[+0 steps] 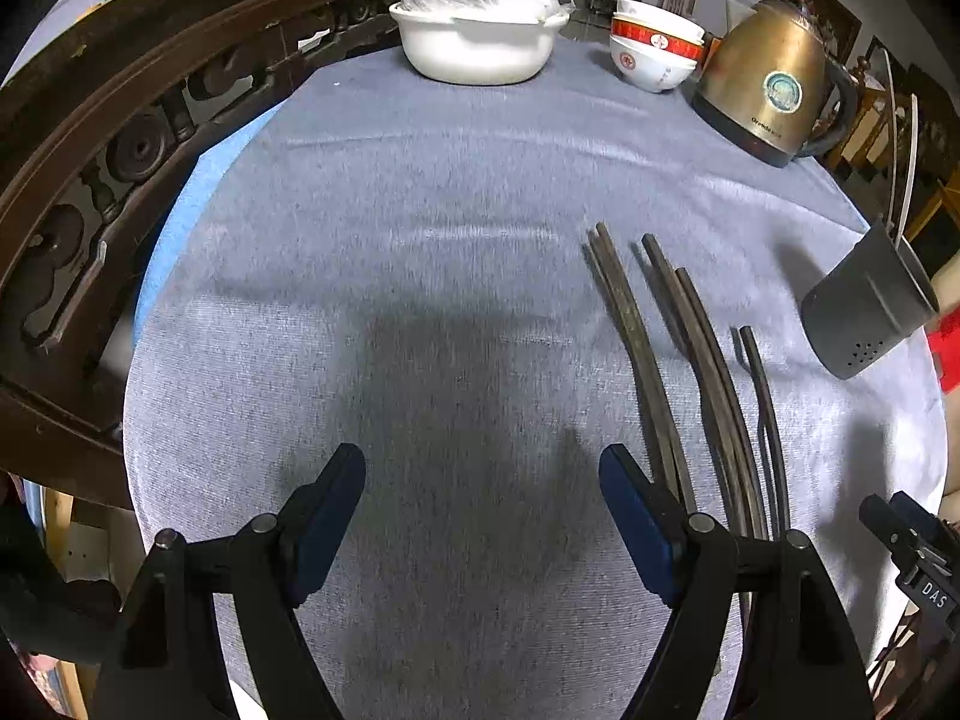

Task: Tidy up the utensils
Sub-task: 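Move the right gripper back toward the remaining chopsticks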

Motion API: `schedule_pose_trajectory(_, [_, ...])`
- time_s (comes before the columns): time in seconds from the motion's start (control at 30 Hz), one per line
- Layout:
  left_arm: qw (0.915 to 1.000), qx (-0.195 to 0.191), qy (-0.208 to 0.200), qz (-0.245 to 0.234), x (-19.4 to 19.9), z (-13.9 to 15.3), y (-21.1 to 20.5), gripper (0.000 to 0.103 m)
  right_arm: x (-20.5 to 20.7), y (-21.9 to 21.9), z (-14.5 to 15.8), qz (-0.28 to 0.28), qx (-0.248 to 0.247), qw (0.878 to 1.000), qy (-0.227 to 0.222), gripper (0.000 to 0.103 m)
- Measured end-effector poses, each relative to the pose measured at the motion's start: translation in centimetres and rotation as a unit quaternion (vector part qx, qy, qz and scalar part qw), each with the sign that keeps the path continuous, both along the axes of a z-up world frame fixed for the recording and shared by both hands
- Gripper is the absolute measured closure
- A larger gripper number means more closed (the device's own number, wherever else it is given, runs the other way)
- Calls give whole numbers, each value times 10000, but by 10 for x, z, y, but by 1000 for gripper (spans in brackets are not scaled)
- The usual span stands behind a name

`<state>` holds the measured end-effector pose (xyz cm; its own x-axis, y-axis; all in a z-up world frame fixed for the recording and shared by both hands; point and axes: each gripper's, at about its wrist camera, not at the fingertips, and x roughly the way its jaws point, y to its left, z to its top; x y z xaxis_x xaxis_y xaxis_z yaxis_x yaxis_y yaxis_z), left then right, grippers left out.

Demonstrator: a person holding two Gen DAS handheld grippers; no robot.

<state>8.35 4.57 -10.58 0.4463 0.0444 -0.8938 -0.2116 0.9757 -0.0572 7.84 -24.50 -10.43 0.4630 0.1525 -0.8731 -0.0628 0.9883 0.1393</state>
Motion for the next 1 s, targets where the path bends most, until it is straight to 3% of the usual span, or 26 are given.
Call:
schedule_pose_trajectory(0.53, [9988, 188, 451, -44, 4, -22, 2, 22, 9, 9, -10, 79, -348, 9989, 314, 22])
schedule_pose_trajectory(1.0, [9984, 205, 522, 1, 6, -29, 8, 11, 17, 28, -18, 261, -685, 9965, 400, 17])
